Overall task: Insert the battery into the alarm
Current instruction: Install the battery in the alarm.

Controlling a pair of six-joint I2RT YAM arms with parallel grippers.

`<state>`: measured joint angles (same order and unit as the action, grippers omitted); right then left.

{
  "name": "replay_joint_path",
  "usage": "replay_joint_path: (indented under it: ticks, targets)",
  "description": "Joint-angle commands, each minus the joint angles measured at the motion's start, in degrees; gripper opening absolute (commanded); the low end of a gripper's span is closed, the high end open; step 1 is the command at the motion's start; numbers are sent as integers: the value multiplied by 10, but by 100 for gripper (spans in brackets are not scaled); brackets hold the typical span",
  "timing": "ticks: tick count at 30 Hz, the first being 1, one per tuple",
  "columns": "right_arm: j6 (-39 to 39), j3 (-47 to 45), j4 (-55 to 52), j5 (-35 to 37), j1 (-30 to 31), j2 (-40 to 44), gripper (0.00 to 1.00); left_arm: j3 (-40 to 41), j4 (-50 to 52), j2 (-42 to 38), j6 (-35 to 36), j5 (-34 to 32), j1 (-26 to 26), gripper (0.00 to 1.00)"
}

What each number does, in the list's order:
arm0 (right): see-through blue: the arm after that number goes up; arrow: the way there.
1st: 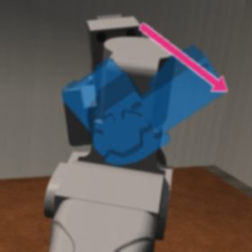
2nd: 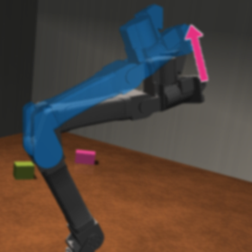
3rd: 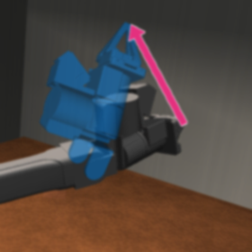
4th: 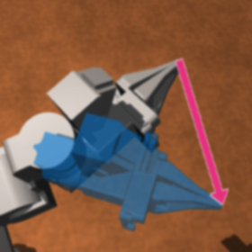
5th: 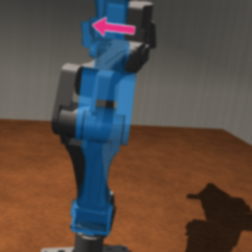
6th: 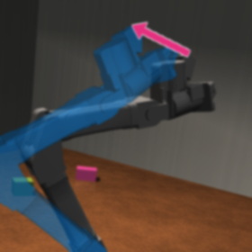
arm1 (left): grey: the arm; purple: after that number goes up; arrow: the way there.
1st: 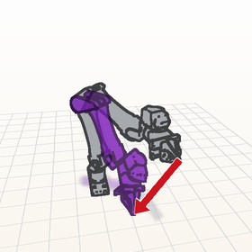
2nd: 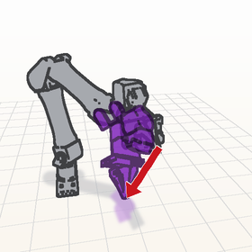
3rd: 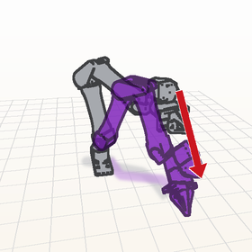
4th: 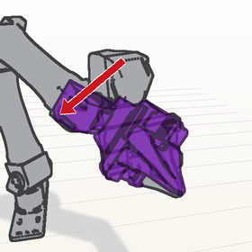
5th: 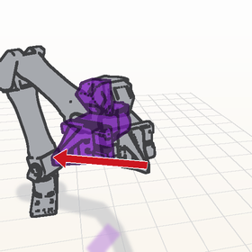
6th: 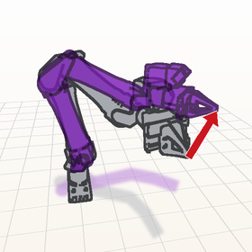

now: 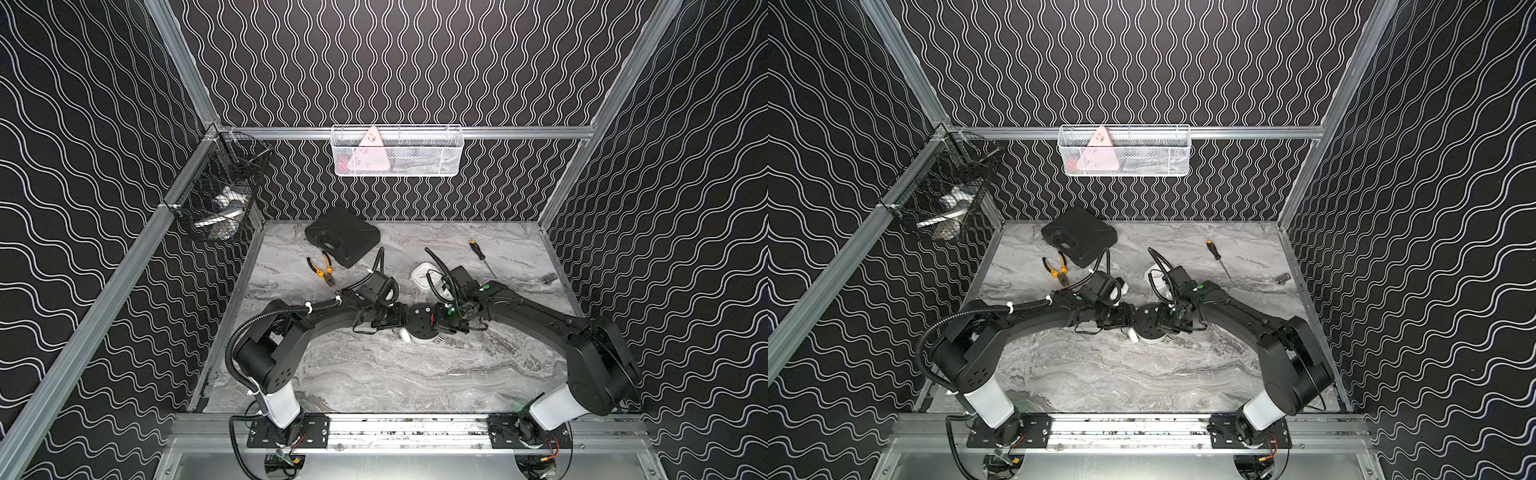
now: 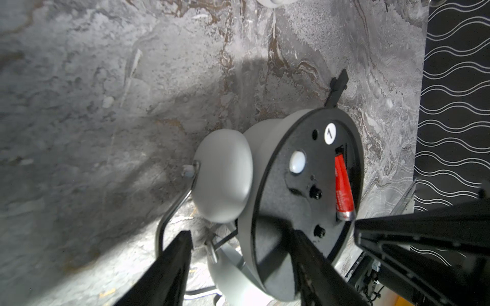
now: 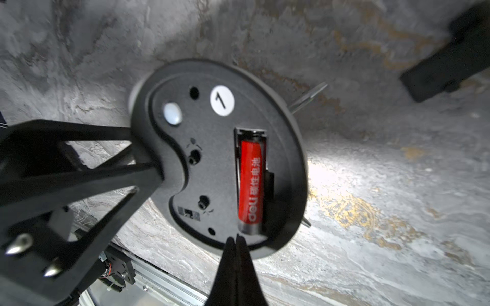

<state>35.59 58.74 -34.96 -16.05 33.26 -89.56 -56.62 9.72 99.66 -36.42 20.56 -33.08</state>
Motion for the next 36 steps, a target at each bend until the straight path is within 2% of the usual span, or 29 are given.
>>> replay_joint_path:
  ticks: [1, 20, 24, 28, 36]
  targets:
    - [4, 4, -15, 12, -1, 3, 4, 2, 83, 14, 20, -64, 1, 62]
    - [-3, 13, -4, 38, -8, -25, 3, -26, 162, 49, 80, -120, -2, 57]
    - [1, 16, 2, 7, -8, 5, 3, -30, 170, 46, 77, -130, -3, 57]
    - [4, 18, -10, 12, -8, 20, 4, -31, 170, 43, 67, -135, -3, 56]
    - [-1, 20, -15, 26, -9, -12, 4, -30, 167, 42, 68, -134, -2, 55]
